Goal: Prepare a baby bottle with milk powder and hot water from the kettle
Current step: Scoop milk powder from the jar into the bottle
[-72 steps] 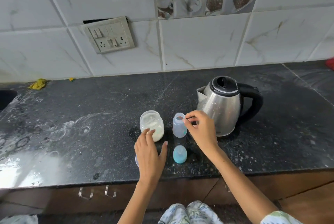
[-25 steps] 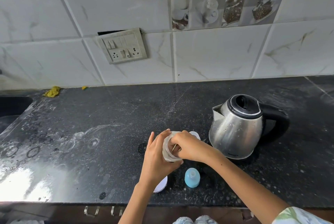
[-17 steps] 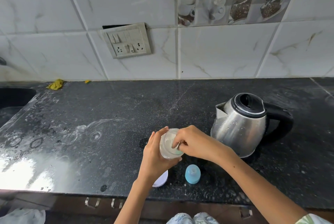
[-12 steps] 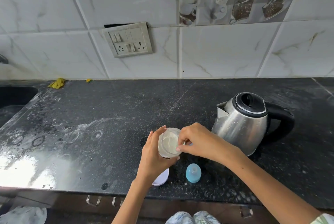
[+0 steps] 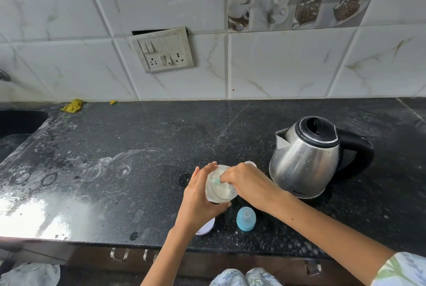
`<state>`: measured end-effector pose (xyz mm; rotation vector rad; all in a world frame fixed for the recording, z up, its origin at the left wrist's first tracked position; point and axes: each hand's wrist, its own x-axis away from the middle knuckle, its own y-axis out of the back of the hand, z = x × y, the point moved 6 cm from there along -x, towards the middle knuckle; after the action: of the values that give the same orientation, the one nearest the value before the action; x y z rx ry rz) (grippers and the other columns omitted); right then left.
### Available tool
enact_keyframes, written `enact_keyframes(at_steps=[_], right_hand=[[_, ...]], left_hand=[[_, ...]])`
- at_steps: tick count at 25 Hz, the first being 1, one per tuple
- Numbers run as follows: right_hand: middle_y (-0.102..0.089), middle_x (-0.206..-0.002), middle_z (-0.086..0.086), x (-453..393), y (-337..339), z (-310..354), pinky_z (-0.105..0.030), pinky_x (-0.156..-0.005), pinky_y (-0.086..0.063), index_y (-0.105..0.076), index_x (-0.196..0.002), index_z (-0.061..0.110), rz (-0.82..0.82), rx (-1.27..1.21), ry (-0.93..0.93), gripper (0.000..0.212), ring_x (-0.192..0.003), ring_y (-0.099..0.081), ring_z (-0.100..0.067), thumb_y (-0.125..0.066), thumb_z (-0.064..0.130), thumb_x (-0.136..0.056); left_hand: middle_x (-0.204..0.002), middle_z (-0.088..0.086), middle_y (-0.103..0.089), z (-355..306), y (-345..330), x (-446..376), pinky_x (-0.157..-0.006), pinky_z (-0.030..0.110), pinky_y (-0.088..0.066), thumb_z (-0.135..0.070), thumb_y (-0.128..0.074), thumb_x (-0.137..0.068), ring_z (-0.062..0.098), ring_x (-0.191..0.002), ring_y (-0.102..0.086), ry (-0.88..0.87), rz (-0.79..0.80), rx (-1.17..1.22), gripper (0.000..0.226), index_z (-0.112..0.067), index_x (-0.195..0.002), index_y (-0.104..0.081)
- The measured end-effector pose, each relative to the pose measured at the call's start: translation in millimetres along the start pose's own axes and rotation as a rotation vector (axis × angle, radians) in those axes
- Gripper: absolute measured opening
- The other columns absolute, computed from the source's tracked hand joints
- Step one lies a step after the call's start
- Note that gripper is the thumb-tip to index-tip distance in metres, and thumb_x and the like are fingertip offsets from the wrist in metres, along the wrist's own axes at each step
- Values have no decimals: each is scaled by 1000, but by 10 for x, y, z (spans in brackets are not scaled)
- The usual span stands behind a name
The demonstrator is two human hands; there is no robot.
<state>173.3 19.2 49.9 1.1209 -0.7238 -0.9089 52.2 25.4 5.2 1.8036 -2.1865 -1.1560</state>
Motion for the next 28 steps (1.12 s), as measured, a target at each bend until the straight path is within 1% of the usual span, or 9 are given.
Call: enact_keyframes(at_steps=[2, 6, 10, 14, 17, 20, 23, 25, 28], right_hand=[[-55, -72, -10, -6, -7, 42, -39, -58, -37, -53, -75, 12, 33, 50, -14, 18, -68, -49, -23, -49, -4, -82], [-49, -74, -6, -39, -84, 38, -23, -48, -23, -66, -93, 2, 82, 87, -25, 21, -71, -47, -21, -49, -5, -82], [-47, -67, -7, -14, -62, 46, -21, -46, -20, -68, -86, -2, 43, -13, -39, 19, -65, -42, -20, -49, -6, -81], [-76, -84, -11, -28, -50, 21, -12, -57, -36, -77, -93, 5, -7, -204, -65, 23, -74, -64, -22, -57, -2, -83], [-79, -89, -6, 8, 5, -13, -3, -67, -43, -79, -91, 9, -64, -364, -100, 20, -81, -70, -12, -66, 0, -80], [-79, -83, 0, 112, 67, -138, -15, -77, -55, -81, -84, 13, -168, -552, -173, 11, -78, -72, -7, -77, 8, -75], [-77, -75, 4, 226, 71, -305, -21, -70, -58, -80, -80, 18, -228, -739, -297, 8, -70, -72, -4, -82, 15, -73], [-77, -73, -2, 288, 13, -394, -22, -65, -57, -79, -81, 11, -233, -974, -423, 8, -69, -72, -8, -82, 10, -74], [-78, -82, -12, 358, -87, -451, -27, -71, -61, -76, -86, 2, -250, -1245, -570, 11, -79, -76, -20, -79, 2, -76]], left_hand=[[-136, -12, -53, -30, -25, 0, -110, 51, -33, -29, -87, -57, 1, -123, -49, -27, 11, -7, 82, -26, -127, -44], [-136, -12, -53, -41, -52, -1, -116, 41, -24, -30, -86, -58, 4, -123, -51, -47, 21, -3, 81, -27, -127, -43], [-135, -11, -53, -52, -37, -16, -116, 38, -24, -31, -85, -60, 5, -124, -51, -76, 17, -6, 78, -25, -127, -44], [-135, -9, -54, -57, -52, -13, -115, 43, -27, -30, -85, -61, 6, -124, -51, -91, 20, -21, 77, -24, -126, -44], [-136, -8, -54, -1, -57, -11, -116, 42, -25, -34, -84, -60, 6, -124, -51, -66, 25, -24, 79, -26, -127, -44], [-135, -14, -51, 49, -41, -12, -118, 37, -21, -38, -84, -59, 7, -125, -50, -48, 23, -46, 80, -29, -127, -42], [-133, -17, -51, 81, 11, -26, -117, 39, -21, -34, -87, -56, 7, -126, -50, -33, -3, -54, 84, -31, -127, -43], [-135, -13, -52, 90, 35, -46, -116, 40, -21, -33, -88, -55, 8, -125, -50, -31, -10, -71, 86, -31, -128, -42], [-135, -11, -52, 89, 36, -75, -116, 42, -23, -33, -89, -53, 8, -125, -49, -40, -3, -91, 88, -28, -129, -43]])
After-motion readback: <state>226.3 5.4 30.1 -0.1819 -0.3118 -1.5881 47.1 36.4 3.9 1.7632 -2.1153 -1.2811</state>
